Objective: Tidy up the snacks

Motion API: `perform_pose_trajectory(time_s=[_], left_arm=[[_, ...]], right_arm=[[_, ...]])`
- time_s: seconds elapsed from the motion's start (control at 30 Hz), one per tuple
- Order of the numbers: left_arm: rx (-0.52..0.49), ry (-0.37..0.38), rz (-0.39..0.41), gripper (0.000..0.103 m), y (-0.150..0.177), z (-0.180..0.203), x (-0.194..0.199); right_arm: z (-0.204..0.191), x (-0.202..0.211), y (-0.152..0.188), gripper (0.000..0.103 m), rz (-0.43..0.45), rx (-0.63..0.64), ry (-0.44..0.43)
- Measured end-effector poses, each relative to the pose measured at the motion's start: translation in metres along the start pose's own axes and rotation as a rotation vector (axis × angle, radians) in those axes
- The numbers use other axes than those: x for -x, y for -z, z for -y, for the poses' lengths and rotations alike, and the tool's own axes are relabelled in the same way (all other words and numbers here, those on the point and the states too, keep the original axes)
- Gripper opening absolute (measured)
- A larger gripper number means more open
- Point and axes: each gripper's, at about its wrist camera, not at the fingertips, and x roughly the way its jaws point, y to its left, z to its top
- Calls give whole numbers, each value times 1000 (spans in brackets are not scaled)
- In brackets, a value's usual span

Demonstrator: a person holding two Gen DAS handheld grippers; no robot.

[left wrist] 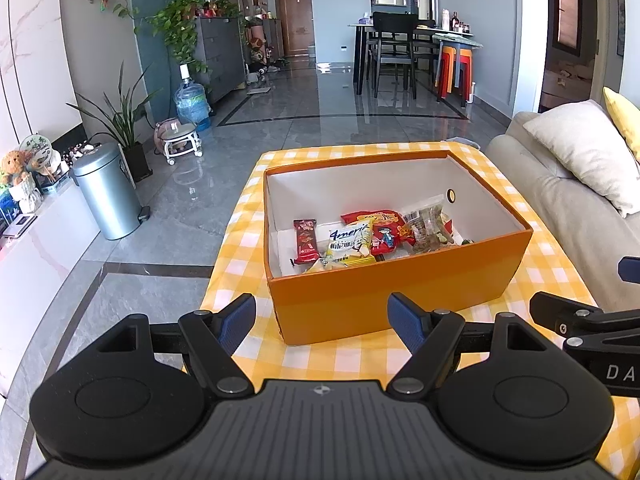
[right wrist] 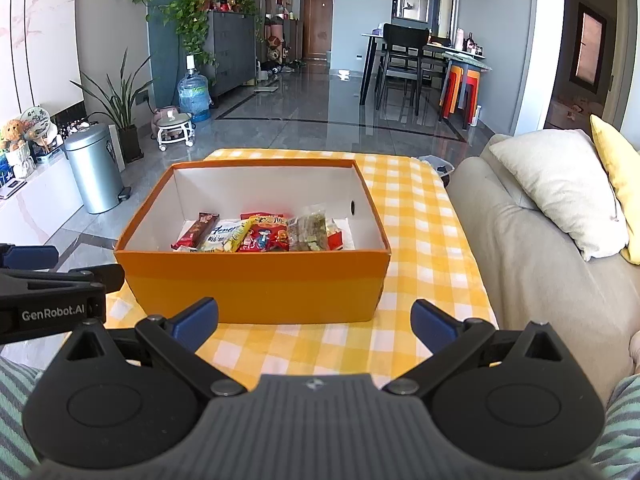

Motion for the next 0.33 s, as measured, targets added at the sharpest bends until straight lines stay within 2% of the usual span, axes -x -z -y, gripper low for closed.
perform_pose_trajectory(time_s=[0.33], left_arm=[[2, -10, 9, 88, 0, -4, 2]], right_arm=[[0, 0, 2, 99, -19, -2, 0]])
